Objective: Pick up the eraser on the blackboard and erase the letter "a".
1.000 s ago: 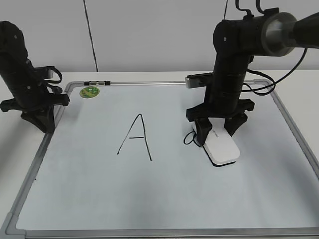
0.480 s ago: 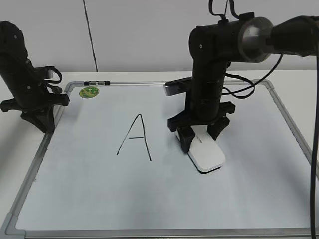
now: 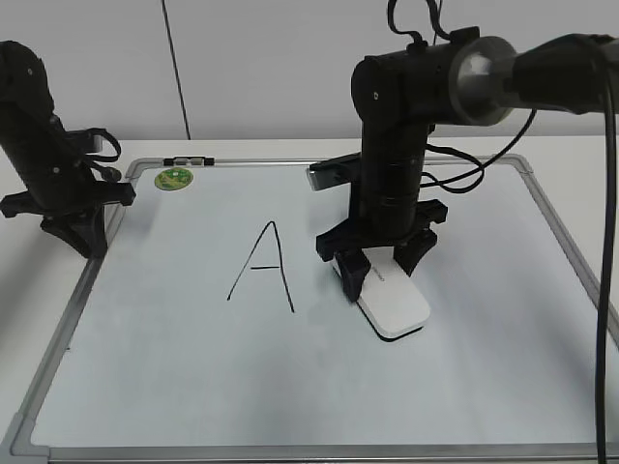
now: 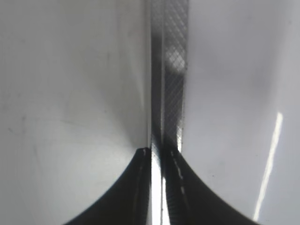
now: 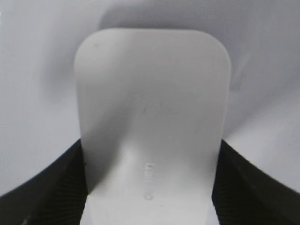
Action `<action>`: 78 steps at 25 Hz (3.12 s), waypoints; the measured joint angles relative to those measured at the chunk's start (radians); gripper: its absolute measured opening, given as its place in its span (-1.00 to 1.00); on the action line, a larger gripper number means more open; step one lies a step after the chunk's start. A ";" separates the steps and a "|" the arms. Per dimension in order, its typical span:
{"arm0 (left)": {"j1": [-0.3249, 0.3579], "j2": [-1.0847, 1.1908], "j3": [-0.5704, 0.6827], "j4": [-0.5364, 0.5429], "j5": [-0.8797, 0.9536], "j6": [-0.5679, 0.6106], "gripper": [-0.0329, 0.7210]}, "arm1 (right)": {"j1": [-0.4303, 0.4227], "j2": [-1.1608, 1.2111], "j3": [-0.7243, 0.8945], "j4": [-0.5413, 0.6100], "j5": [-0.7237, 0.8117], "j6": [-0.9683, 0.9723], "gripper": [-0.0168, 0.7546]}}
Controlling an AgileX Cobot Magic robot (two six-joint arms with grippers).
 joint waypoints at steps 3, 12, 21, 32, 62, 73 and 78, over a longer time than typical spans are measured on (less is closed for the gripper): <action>0.000 0.000 0.000 -0.005 0.000 0.000 -0.72 | -0.015 0.000 0.000 0.015 0.000 0.002 0.41; 0.000 0.000 0.000 -0.023 -0.005 0.000 -0.72 | -0.081 0.000 0.000 0.039 0.000 0.011 0.41; 0.000 0.000 0.000 -0.025 0.002 0.000 -0.72 | -0.090 0.017 -0.061 -0.022 0.008 0.023 0.41; 0.000 0.000 0.000 -0.003 0.017 0.000 -0.72 | -0.094 0.025 -0.081 -0.114 0.008 0.048 0.41; 0.000 0.000 -0.002 0.009 0.035 0.000 -0.72 | -0.140 -0.165 -0.124 -0.199 0.008 0.137 0.41; 0.000 0.000 -0.002 0.009 0.035 0.000 -0.72 | -0.312 -0.309 0.107 -0.205 0.008 0.164 0.41; 0.000 0.000 -0.002 0.009 0.035 0.000 -0.72 | -0.405 -0.338 0.262 -0.173 0.008 0.129 0.41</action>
